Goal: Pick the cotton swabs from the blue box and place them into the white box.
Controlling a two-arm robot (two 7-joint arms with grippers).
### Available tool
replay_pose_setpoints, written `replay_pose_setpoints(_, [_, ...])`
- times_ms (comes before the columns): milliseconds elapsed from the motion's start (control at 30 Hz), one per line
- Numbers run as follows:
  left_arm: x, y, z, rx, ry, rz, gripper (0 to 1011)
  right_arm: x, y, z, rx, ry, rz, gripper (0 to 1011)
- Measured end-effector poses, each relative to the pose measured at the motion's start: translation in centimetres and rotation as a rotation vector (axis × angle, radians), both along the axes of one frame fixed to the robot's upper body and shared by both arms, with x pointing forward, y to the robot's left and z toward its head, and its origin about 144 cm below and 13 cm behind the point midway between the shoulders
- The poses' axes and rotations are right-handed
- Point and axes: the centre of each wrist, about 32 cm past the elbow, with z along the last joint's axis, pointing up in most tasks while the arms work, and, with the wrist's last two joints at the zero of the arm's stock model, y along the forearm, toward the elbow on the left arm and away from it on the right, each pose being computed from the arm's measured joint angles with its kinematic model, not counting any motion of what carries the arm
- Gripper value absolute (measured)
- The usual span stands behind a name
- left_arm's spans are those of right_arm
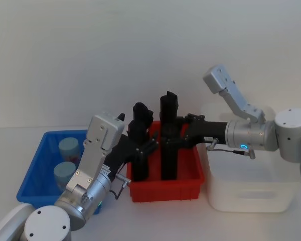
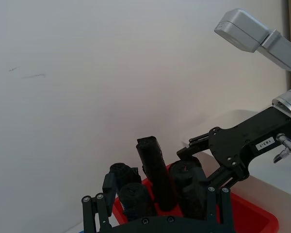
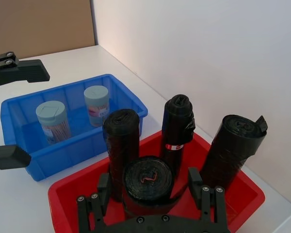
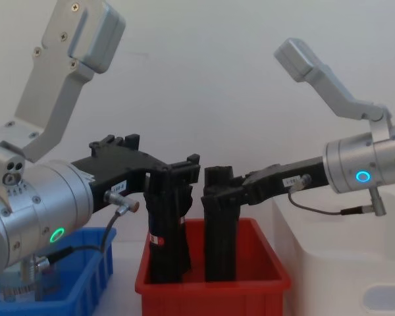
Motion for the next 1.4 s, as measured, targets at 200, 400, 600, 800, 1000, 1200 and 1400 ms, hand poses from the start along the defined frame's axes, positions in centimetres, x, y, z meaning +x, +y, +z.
replay_pose_setpoints(200, [0.0, 0.0, 0.0, 0.000, 0.000, 0.000, 1004, 0.4, 0.9, -0.2, -0.007, 0.009, 0.001, 1001])
replay_pose_setpoints(400, [0.0, 0.0, 0.0, 0.000, 0.000, 0.000, 1004, 0.7, 1.5, -0.3, -0.011, 0.014, 0.001, 1001])
replay_pose_setpoints(600, [0.0, 0.0, 0.0, 0.000, 0.000, 0.000, 1004, 0.9, 1.8, -0.4, -0.014, 0.017, 0.000, 1001])
replay_pose_setpoints(800, [0.0, 0.0, 0.0, 0.000, 0.000, 0.000, 1004, 1.0, 2.0, -0.5, -0.016, 0.019, 0.001, 1001])
replay_pose_setpoints(1000, [0.0, 0.0, 0.0, 0.000, 0.000, 0.000, 1004, 1.0, 2.0, -0.5, -0.017, 0.019, -0.002, 1001])
replay_pose_setpoints(1200, [0.0, 0.0, 0.0, 0.000, 0.000, 0.000, 1004, 0.9, 1.8, -0.5, -0.019, 0.015, -0.008, 1001])
replay_pose_setpoints(1400, [0.0, 0.0, 0.0, 0.000, 0.000, 0.000, 1004, 0.8, 1.8, -0.5, -0.021, 0.014, -0.012, 970])
